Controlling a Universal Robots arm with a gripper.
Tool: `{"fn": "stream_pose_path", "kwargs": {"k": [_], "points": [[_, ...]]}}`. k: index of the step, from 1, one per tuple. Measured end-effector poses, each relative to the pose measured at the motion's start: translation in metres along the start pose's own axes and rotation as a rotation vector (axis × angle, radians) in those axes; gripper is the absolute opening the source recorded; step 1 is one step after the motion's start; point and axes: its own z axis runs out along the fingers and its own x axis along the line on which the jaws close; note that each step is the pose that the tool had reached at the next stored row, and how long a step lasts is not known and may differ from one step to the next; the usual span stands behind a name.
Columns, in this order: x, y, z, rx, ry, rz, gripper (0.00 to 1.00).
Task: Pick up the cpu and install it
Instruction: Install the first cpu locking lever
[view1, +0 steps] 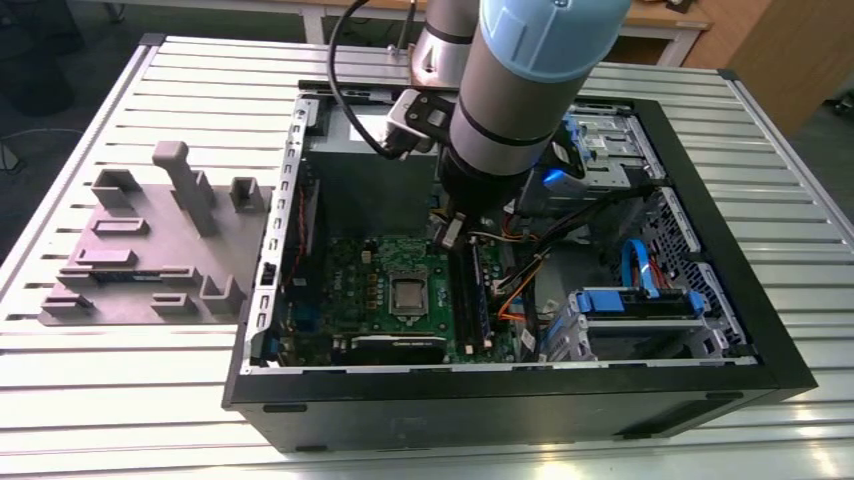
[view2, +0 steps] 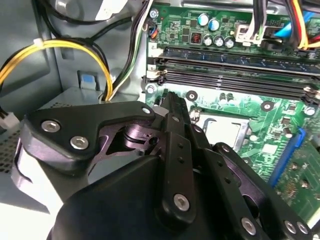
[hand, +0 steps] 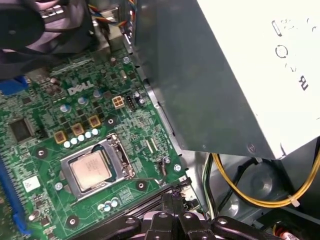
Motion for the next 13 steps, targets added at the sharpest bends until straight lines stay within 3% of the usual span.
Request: {"fn": "stream_pose_path", "kwargs": {"k": [4,6,10,11,13], "points": [[0.0005,-0.0003,0.0023,0.0059,-0.0064,0.043,0.1],[0.0006,-0.0002,0.0029,0.0014,-0.0176,0.049,0.1],[0.001,0.0003,0.0037,-0.0159,-0.0494,0.05,0.1],[0.0011,0.0003,0.0043,-0.0175,-0.0531,0.051,0.1],[0.0013,0.0,0.0061,-0.018,-0.0546,0.06,0.1]]}}
